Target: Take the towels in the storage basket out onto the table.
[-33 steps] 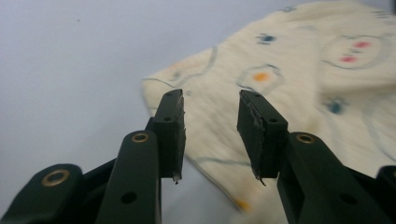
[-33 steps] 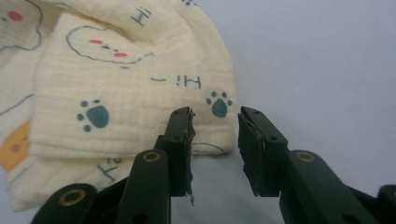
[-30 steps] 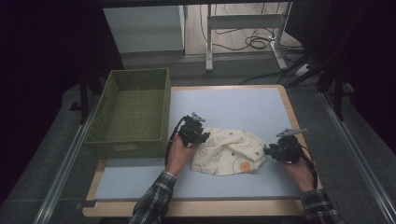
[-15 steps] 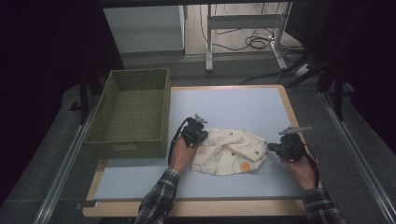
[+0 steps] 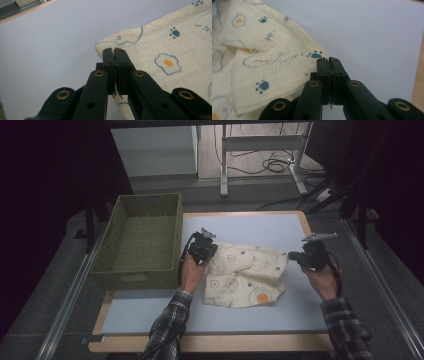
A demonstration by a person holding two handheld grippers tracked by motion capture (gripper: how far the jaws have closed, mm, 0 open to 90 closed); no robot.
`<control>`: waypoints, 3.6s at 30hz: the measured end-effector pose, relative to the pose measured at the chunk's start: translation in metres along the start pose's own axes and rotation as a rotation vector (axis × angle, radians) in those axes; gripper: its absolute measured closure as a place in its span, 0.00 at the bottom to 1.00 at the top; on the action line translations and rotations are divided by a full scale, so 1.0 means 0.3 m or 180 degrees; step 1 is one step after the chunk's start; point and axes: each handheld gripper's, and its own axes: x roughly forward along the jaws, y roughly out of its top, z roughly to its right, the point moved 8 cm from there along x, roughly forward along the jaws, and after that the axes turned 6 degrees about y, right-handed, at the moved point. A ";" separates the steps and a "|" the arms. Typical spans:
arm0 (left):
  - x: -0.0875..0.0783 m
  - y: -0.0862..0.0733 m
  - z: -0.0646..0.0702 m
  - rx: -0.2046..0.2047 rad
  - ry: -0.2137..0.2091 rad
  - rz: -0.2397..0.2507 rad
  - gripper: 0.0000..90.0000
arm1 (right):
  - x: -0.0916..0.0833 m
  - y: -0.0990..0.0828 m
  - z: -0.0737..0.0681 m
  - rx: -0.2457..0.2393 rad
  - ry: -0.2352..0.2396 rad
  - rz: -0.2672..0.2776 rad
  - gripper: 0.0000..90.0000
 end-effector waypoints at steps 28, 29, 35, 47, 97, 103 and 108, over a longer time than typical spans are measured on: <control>-0.024 -0.074 0.094 -0.0084 -0.0144 0.0007 0.41 | 0.004 -0.069 -0.082 -0.0265 0.0250 -0.0198 0.85; -0.035 -0.085 0.107 -0.0035 -0.0165 0.0018 0.38 | -0.003 -0.086 -0.094 -0.0256 0.0279 -0.0206 0.85; -0.121 -0.163 0.184 0.0147 -0.0284 0.0092 0.28 | -0.043 -0.189 -0.162 -0.0229 0.0469 -0.0207 0.81; -0.309 -0.428 0.211 0.0442 -0.0217 -0.0014 0.20 | -0.066 -0.286 -0.236 -0.0240 0.0557 -0.0166 0.72; -0.331 -0.580 0.137 0.0161 -0.0378 -0.0036 0.07 | -0.040 -0.359 -0.309 -0.0376 0.0533 -0.0427 0.76; -0.331 -0.580 0.137 0.0160 -0.0379 -0.0034 0.07 | -0.042 -0.394 -0.312 -0.0494 0.0390 -0.0379 0.99; -0.331 -0.580 0.137 0.0162 -0.0377 -0.0036 0.07 | -0.130 -0.395 -0.304 -0.0480 0.0341 -0.0307 0.99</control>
